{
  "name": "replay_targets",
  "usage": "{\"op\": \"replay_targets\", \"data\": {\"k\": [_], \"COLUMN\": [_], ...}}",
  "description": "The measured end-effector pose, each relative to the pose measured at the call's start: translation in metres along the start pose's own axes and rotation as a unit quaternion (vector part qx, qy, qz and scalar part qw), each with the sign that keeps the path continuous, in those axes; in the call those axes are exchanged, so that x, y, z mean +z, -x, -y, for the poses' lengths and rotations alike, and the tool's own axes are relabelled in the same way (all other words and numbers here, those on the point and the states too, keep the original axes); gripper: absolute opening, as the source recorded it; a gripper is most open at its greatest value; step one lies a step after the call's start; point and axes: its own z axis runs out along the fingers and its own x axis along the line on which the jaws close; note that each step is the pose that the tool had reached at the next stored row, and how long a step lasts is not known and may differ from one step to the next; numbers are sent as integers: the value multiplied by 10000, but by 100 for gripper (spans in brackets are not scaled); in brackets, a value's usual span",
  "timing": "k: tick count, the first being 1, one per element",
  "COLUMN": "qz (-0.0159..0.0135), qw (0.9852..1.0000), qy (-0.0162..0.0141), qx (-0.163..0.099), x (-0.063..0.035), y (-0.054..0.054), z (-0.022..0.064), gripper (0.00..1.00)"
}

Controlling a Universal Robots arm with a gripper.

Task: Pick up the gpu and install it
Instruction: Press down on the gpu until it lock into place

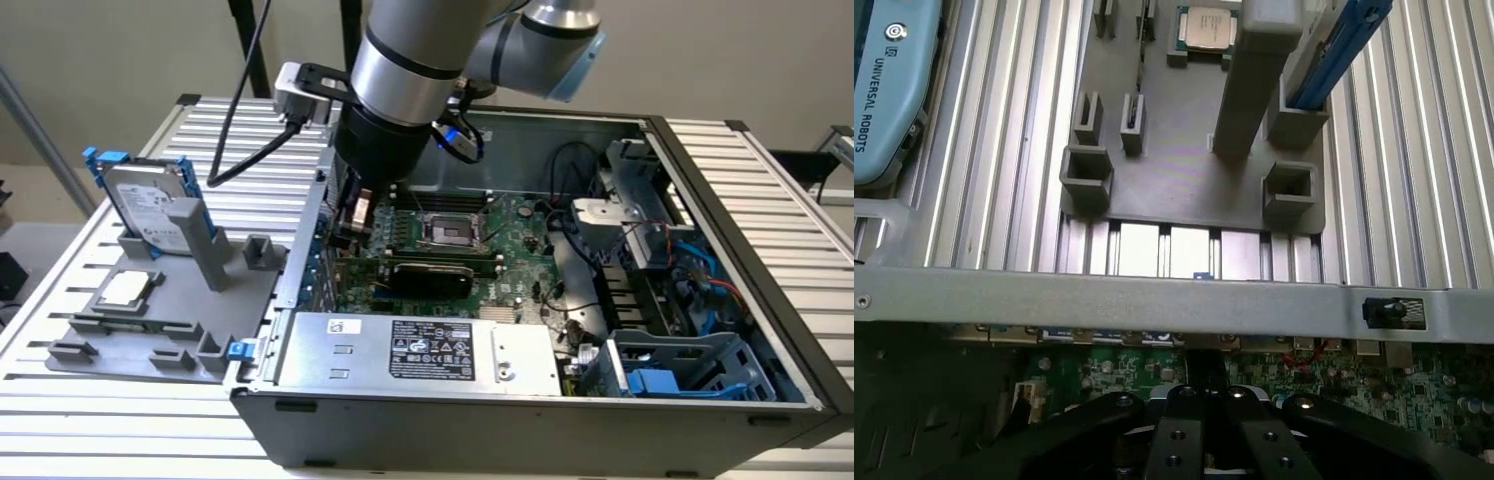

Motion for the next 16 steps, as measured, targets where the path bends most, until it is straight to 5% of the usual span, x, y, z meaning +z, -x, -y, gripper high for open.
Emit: {"op": "replay_targets", "data": {"k": [7, 16], "qz": [2, -18], "qw": [10000, 10000], "qy": [68, 75], "qx": [9, 16], "x": [-20, 14], "y": [1, -1], "z": [-8, 5], "gripper": [11, 11]}}
